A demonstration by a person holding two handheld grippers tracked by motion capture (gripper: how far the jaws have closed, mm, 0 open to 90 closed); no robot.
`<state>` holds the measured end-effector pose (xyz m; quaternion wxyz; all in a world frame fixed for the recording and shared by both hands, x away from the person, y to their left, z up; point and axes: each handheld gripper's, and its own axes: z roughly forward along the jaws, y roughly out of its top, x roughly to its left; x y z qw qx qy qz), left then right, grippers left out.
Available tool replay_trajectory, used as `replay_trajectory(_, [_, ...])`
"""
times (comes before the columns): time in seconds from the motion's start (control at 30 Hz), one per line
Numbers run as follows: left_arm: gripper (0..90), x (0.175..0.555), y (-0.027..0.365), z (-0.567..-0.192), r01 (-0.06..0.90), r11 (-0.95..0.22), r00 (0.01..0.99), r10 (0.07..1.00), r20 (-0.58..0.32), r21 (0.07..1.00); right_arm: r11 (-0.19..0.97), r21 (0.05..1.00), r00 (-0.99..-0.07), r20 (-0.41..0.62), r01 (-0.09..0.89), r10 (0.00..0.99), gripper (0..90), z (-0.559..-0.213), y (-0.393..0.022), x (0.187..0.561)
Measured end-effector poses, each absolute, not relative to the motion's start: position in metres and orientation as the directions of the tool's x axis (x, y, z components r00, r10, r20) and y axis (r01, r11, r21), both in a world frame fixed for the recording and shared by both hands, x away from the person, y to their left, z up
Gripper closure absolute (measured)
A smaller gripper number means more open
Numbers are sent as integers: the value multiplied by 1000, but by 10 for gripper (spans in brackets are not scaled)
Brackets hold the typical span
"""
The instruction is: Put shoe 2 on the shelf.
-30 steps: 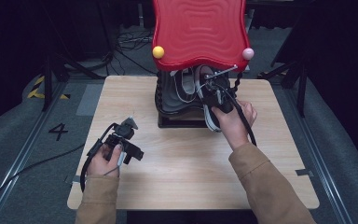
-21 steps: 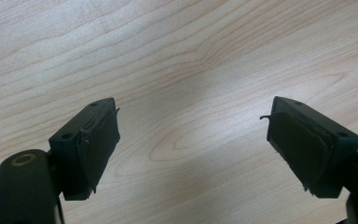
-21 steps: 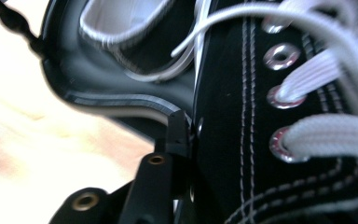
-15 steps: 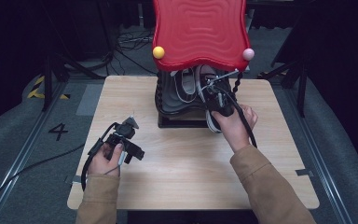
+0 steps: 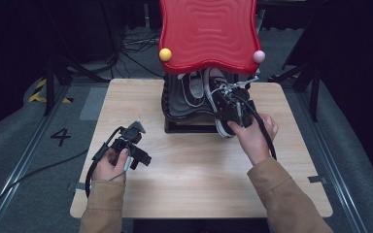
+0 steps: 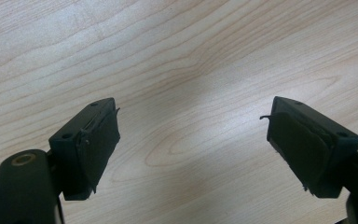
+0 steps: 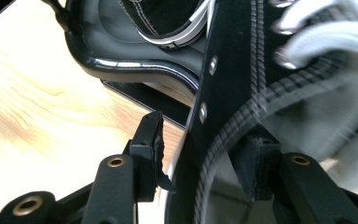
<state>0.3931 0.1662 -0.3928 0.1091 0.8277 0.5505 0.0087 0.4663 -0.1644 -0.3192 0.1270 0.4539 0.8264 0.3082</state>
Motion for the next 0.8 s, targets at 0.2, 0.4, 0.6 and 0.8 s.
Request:
replay_trajectory(0.2, [171,395,163,-393,907,-377,400,911,-104,186,386,687,-582,65,615,811,633,-299,-189,438])
replay_trajectory(0.4, [171,396,160,-393,904,-385,408,907,-104,185,430,673,-621,56,602,782,800,-291,-212,415])
replay_trajectory(0.6, [171,396,160,-393,905,-385,407,908,-102,182,488,623,-656,54,612,753,866,-304,-231,403])
replay_trajectory(0.8, [171,397,159,-394,905,-386,407,908,-101,178,559,541,-687,48,628,725,894,-332,-232,404])
